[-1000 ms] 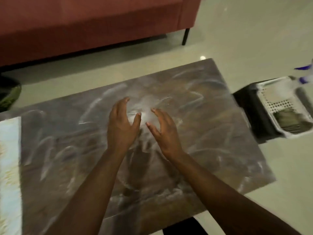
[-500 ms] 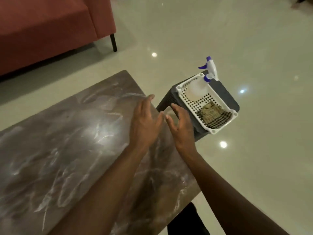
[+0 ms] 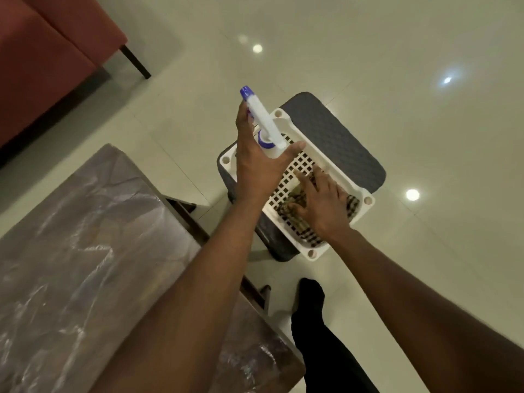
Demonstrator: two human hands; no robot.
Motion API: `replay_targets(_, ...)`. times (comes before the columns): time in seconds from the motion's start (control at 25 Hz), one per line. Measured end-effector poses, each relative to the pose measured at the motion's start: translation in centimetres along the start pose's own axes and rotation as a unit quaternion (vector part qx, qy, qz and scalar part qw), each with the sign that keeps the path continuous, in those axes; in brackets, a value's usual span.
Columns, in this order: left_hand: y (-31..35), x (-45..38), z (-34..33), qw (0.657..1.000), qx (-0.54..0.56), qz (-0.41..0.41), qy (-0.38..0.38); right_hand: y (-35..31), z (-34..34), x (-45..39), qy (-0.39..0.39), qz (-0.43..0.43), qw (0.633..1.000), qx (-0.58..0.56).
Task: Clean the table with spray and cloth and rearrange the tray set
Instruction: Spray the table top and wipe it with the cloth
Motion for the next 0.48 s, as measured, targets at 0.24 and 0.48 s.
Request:
replay_targets(0.24,-1.1,-1.3,-1.8,0.998,0.007,0.008,0.061,0.9,-0.7,-1.4,0.079,0.035,0.996,0.02)
replay_targets(0.48,0.5,-0.2,0.3,0.996,0.037,-0.024,0.074,-0.5,1.6,-1.0,0.117,0.073,0.988,-0.073)
Point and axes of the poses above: each hand's wrist, its own x-axis away from the middle knuckle, its own z-axis out of the back of the hand, y = z × x, the point moved 1 cm from there along -x, towards the middle knuckle, and after that the axes turned 12 degrees about x, right-handed, at the moved point
